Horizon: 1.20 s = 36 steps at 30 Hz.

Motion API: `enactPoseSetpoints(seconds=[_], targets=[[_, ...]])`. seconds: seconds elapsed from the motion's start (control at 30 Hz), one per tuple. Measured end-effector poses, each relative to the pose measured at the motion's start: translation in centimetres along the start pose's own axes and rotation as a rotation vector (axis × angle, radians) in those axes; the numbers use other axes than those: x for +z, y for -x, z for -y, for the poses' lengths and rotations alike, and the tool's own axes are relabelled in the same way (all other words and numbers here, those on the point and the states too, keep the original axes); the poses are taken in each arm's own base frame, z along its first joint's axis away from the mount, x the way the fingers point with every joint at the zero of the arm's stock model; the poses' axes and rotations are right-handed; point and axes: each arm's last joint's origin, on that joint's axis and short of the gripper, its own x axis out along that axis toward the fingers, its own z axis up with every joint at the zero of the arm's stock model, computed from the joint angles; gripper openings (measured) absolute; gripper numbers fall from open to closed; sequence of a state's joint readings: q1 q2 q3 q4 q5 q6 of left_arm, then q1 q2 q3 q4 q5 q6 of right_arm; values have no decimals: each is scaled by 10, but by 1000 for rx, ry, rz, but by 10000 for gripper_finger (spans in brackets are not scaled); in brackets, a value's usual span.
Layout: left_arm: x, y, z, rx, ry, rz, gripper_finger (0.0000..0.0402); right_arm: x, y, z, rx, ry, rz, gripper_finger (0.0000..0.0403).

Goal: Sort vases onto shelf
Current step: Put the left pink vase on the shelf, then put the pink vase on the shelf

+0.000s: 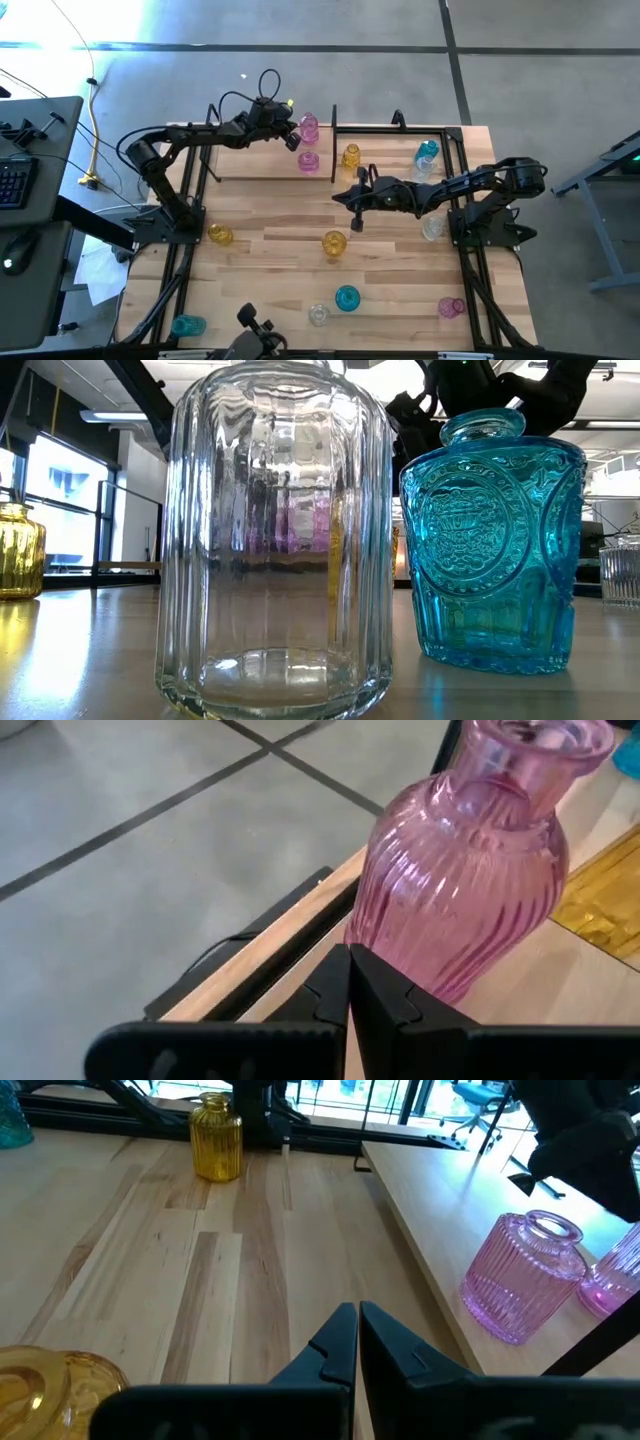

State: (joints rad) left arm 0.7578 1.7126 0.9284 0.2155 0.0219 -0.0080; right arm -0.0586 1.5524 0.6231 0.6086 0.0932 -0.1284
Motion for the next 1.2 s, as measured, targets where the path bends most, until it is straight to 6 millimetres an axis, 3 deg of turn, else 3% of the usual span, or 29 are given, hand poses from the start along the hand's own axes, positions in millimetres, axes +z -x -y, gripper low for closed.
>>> enactPoseSetpoints(seconds=[0.17,0.87,1.2], targets=[[-9,0,1,-37,14,-5,0,0,0,0,0,0,0,0],[2,4,-1,-52,15,82,0,0,0,0,-8,0,0,0],[-24,36,15,-96,-27,207,0,1,1,0,-8,-33,0,0]])
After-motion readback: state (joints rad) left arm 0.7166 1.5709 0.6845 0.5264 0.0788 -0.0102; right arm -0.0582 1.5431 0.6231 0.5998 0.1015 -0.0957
